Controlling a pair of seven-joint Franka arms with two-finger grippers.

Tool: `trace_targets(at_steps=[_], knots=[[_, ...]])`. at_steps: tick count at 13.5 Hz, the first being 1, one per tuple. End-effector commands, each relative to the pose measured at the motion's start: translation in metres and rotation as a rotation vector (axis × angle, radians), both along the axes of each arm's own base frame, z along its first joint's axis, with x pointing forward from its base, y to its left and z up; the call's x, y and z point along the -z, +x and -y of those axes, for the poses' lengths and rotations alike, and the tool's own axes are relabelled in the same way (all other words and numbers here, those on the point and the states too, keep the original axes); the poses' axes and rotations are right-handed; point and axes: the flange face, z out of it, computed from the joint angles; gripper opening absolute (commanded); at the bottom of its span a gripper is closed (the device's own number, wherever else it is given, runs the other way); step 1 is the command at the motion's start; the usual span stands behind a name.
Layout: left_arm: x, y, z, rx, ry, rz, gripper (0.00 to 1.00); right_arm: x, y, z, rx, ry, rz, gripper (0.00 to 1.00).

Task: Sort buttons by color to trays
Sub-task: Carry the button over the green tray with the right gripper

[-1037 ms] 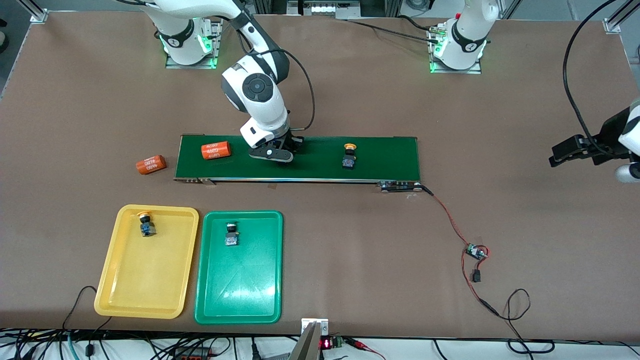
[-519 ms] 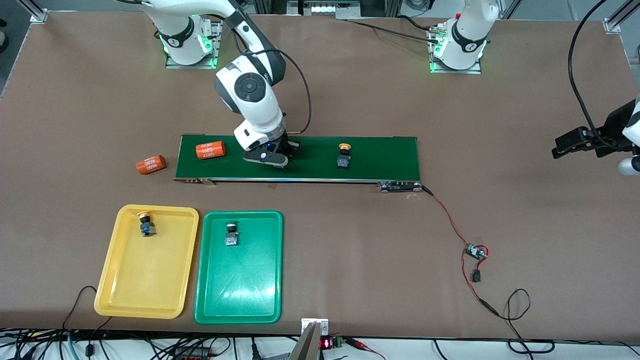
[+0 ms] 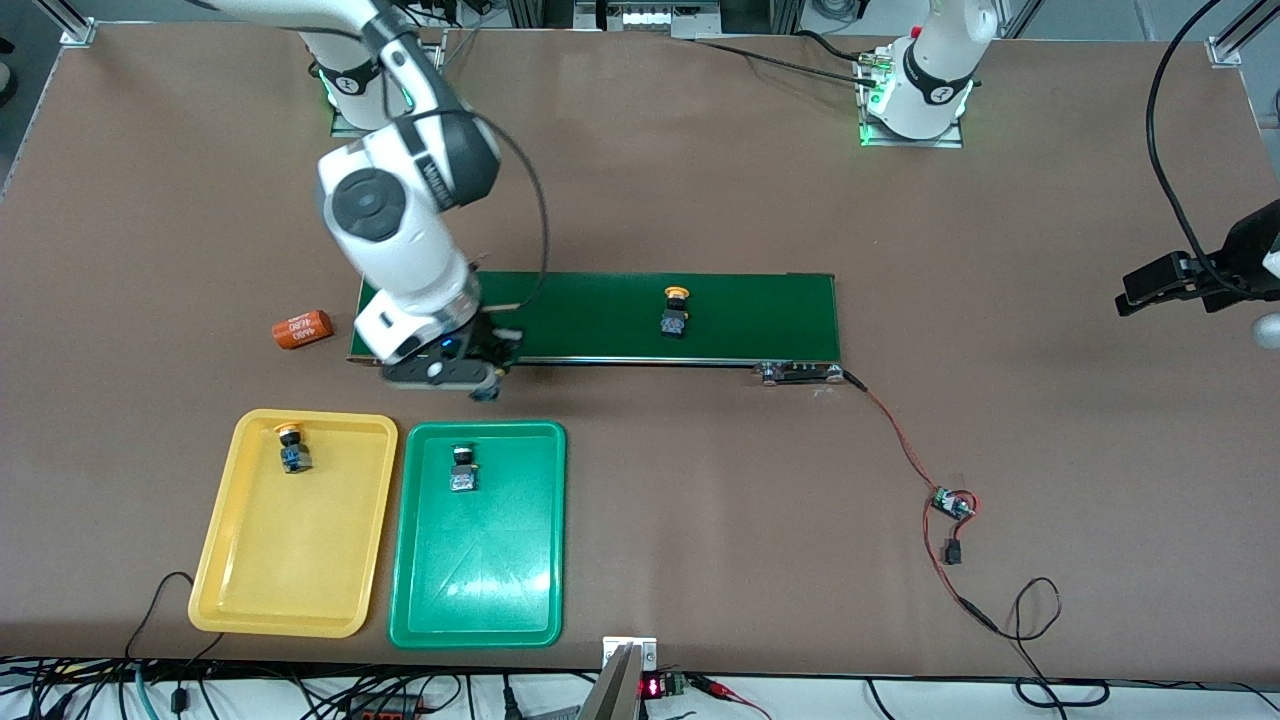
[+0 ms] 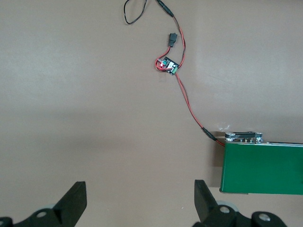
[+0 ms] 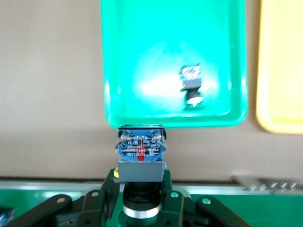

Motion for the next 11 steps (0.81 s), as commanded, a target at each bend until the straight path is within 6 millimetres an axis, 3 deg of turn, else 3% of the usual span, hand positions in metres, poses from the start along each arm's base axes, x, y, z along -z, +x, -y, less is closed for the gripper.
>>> trace_targets(at_steps=[1,2,4,8,11], knots=[[-0.006,-0.004,-0.002,0.021,0.003,0.002,1.00,0.011,0.029,0.023,-0.044,-0.005,-0.010,0.07],[-0.005,-0.004,-0.002,0.019,0.002,0.001,1.00,0.021,0.038,0.042,-0.058,-0.012,-0.017,0.07],[-0.004,-0.004,-0.008,0.010,0.003,-0.001,1.00,0.030,0.055,0.058,-0.082,-0.007,-0.004,0.07],[-0.004,-0.004,-0.008,0.010,0.003,-0.001,1.00,0.051,0.094,0.048,-0.070,0.024,0.041,0.07],[-0.004,-0.004,-0.009,0.008,0.003,-0.001,1.00,0.068,0.109,0.038,-0.074,0.054,0.095,0.07]])
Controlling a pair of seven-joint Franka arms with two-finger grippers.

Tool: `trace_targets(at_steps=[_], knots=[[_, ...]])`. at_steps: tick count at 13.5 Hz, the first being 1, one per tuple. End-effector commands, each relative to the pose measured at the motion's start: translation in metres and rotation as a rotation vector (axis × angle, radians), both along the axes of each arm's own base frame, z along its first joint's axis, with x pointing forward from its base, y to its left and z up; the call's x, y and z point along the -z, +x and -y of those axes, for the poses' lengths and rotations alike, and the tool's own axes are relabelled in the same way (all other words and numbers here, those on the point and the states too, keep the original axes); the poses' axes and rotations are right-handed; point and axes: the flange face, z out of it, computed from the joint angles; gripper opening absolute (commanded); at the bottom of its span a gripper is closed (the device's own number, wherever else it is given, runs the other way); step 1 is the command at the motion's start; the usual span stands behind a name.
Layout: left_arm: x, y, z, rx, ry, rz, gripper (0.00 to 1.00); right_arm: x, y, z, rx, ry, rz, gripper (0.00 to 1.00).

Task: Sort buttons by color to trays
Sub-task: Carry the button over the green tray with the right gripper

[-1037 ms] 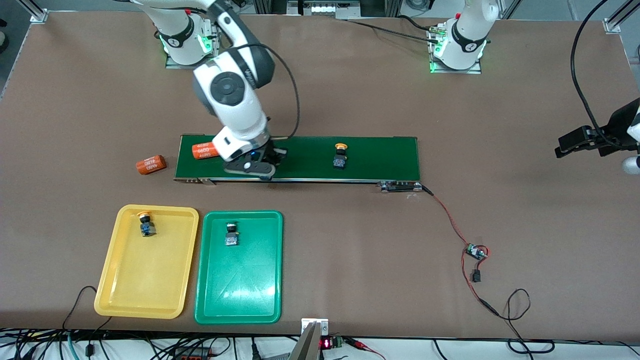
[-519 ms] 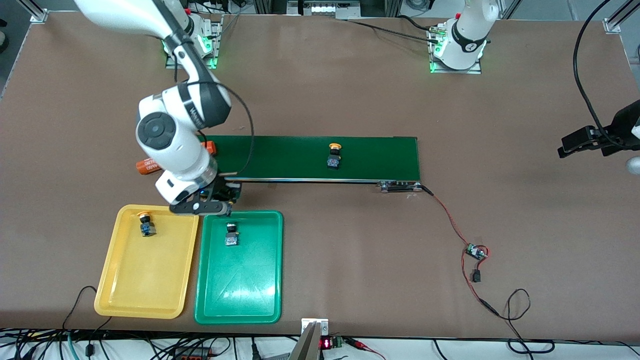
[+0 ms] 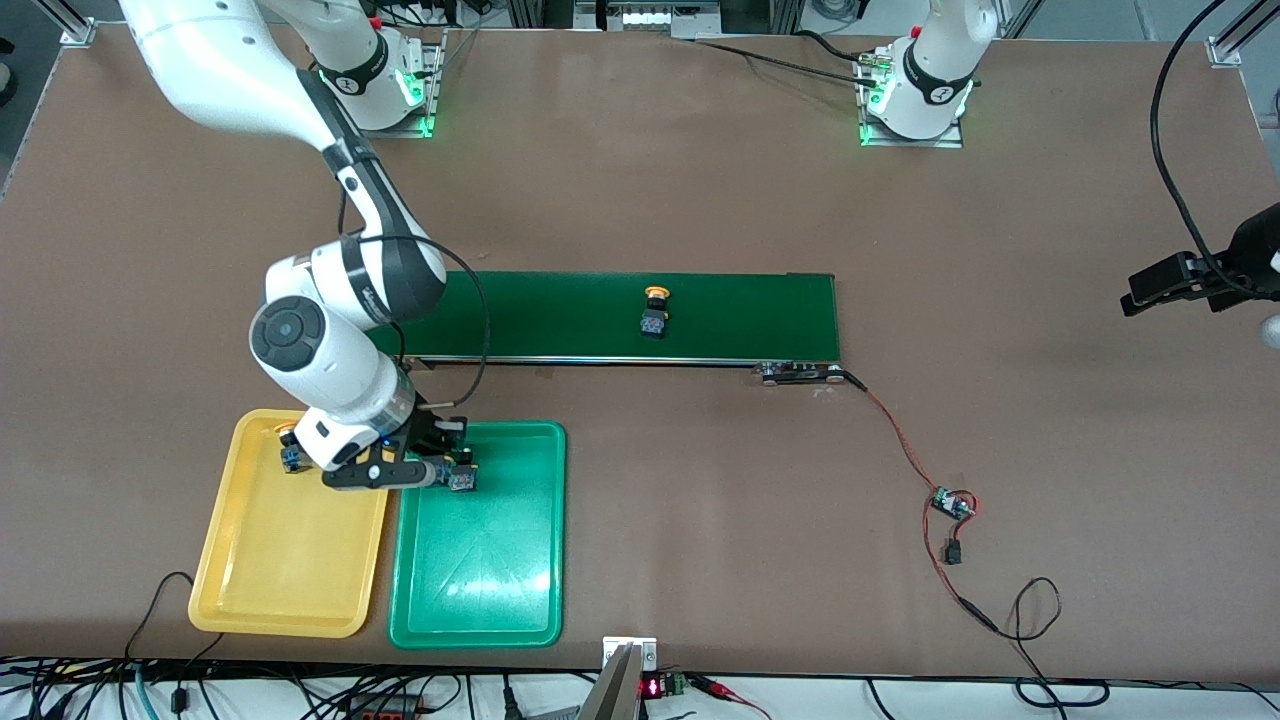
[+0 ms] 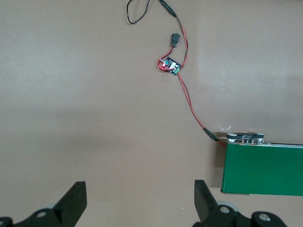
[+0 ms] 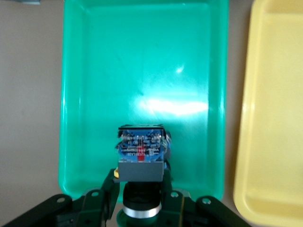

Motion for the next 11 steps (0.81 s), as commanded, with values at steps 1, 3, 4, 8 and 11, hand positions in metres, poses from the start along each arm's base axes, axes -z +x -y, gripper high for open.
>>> trace_targets(at_steps=[1,3,4,8,11], knots=[[-0.004,-0.003,-0.004,0.017,0.003,0.000,1.00,0.012,0.015,-0.022,-0.028,0.031,0.050,0.07],[-0.004,-0.003,-0.004,0.017,0.002,0.000,1.00,0.030,0.014,-0.029,-0.037,0.035,0.046,0.07],[-0.004,-0.003,-0.004,0.015,0.002,0.000,1.00,0.039,0.011,-0.037,-0.051,0.031,0.038,0.07],[-0.002,-0.003,-0.009,0.006,-0.003,-0.003,1.00,0.078,0.001,-0.061,-0.076,0.033,0.038,0.12],[-0.002,-0.003,-0.009,0.005,0.000,-0.003,1.00,0.092,0.002,-0.058,-0.072,0.032,0.038,0.25]])
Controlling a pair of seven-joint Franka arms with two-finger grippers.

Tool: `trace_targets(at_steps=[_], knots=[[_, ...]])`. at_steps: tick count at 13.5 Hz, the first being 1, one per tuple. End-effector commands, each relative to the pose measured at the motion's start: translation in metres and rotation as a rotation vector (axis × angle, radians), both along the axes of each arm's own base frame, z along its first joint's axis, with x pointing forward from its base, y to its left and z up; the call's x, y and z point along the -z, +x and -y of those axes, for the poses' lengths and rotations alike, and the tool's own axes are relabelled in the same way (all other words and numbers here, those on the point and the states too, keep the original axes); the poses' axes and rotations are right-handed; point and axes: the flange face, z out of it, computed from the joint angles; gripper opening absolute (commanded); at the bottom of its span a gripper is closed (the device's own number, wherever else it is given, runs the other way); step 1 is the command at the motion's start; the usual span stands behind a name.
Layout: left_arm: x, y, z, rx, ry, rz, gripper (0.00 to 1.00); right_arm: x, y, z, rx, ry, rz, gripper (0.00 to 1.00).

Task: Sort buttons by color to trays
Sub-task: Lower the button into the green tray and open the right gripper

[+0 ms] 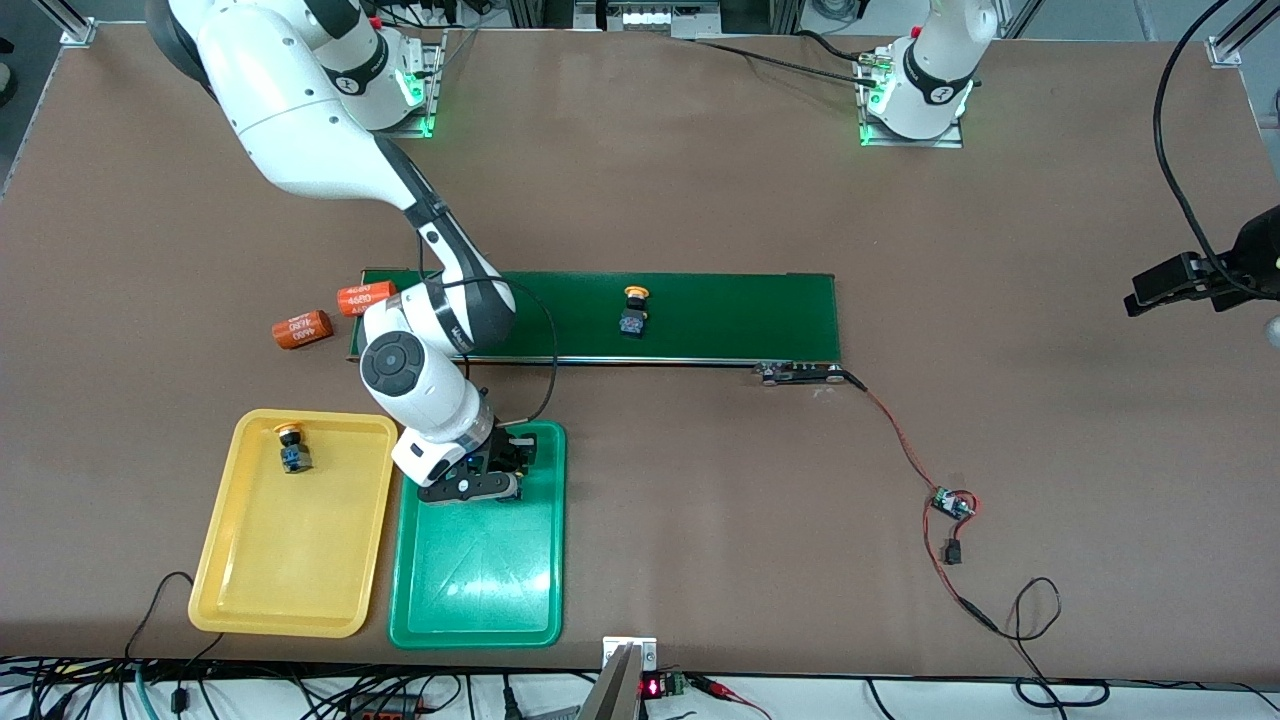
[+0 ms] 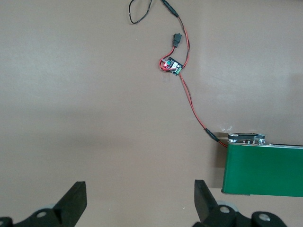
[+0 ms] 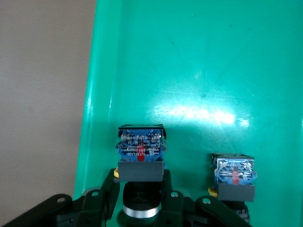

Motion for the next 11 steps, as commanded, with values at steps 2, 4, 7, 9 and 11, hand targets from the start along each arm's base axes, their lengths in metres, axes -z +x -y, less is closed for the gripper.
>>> trace_targets(at_steps=[2,4,7,9,11], knots=[[-0.001,-0.003,-0.004,0.016,0.005,-0.006,1.00,0.006,0.009,0.008,0.001,-0.004,0.013,0.37],[0.000,-0.004,-0.001,0.022,0.007,-0.013,1.00,0.009,0.008,0.007,0.001,-0.004,0.011,0.66],[-0.002,-0.004,0.004,0.030,0.005,-0.006,1.00,0.007,0.009,0.008,0.000,-0.005,0.014,0.93],[-0.002,-0.004,0.011,0.040,-0.004,-0.004,1.00,-0.003,0.010,0.009,0.003,-0.008,0.017,0.93],[-0.009,-0.006,0.024,0.053,-0.011,0.012,1.00,-0.006,0.008,0.013,0.012,-0.020,-0.017,1.00]])
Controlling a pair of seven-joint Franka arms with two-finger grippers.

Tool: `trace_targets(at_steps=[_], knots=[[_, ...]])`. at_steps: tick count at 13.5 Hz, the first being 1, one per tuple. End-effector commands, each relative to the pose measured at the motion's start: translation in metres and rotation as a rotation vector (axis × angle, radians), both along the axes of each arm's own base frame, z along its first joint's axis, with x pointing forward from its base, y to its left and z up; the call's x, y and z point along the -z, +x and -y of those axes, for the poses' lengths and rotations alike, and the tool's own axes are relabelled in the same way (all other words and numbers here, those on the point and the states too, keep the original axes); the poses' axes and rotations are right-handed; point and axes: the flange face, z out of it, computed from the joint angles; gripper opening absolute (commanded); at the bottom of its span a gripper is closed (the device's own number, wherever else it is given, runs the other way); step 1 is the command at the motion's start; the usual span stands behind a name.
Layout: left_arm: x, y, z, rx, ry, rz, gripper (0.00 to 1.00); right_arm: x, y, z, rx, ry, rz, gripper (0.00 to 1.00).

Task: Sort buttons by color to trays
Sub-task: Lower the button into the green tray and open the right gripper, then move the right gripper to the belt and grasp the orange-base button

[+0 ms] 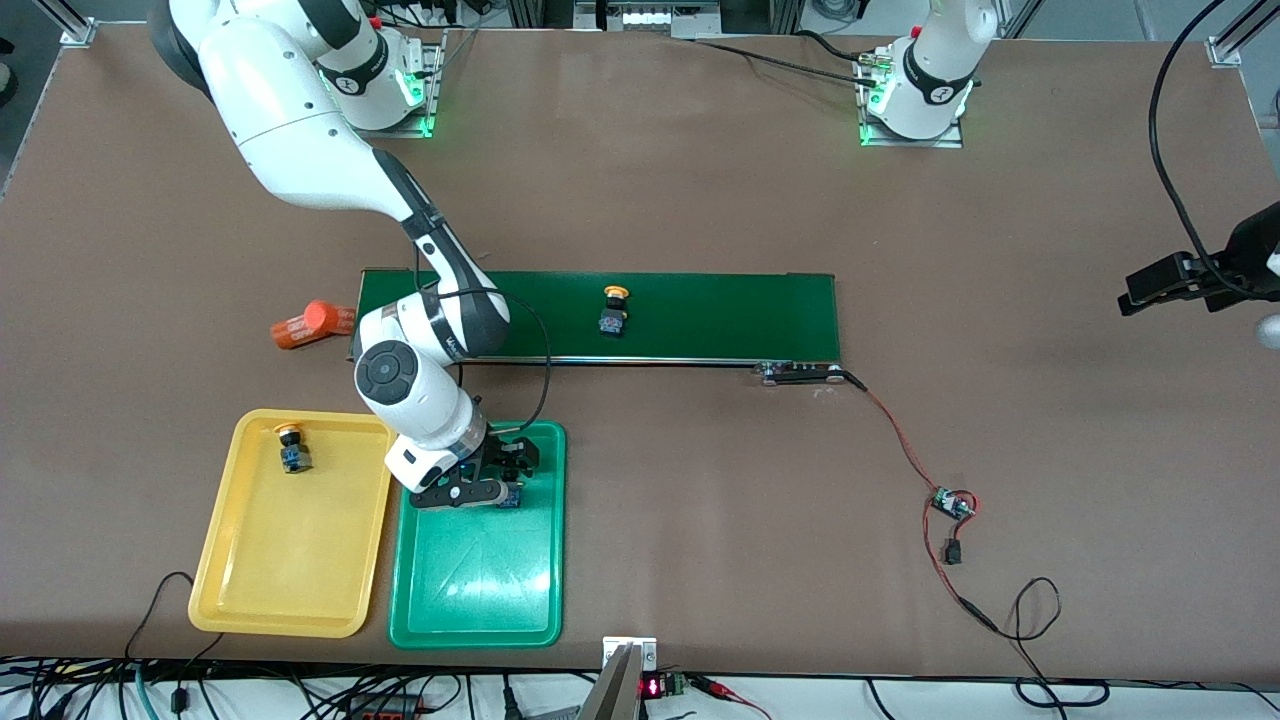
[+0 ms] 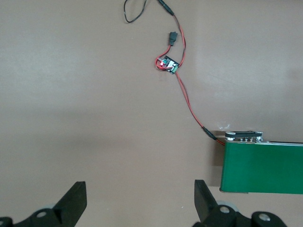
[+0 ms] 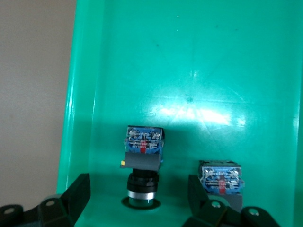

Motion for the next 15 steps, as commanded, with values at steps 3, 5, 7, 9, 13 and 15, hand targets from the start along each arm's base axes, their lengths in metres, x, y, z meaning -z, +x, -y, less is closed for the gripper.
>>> trace_targets(at_steps=[3,5,7,9,13,15], knots=[[-0.011,-0.007,0.014,0.029,-0.008,0.016,1.00,-0.040,-0.009,0.007,0.030,-0.043,-0.084,1.00],[-0.011,-0.007,0.012,0.026,-0.003,0.014,1.00,-0.067,-0.016,0.021,0.056,-0.074,-0.145,1.00],[-0.010,-0.007,0.012,0.028,0.001,0.012,1.00,-0.089,-0.035,0.024,0.051,-0.111,-0.211,1.00],[-0.010,-0.007,0.011,0.025,0.001,0.011,1.00,-0.097,-0.070,0.026,0.055,-0.130,-0.239,1.00],[-0.008,-0.007,0.010,0.023,0.001,0.008,1.00,-0.112,-0.124,0.018,0.150,-0.139,-0.253,1.00],[-0.008,-0.008,0.007,0.019,0.001,0.006,1.00,-0.100,-0.164,-0.010,0.208,-0.127,-0.254,1.00]])
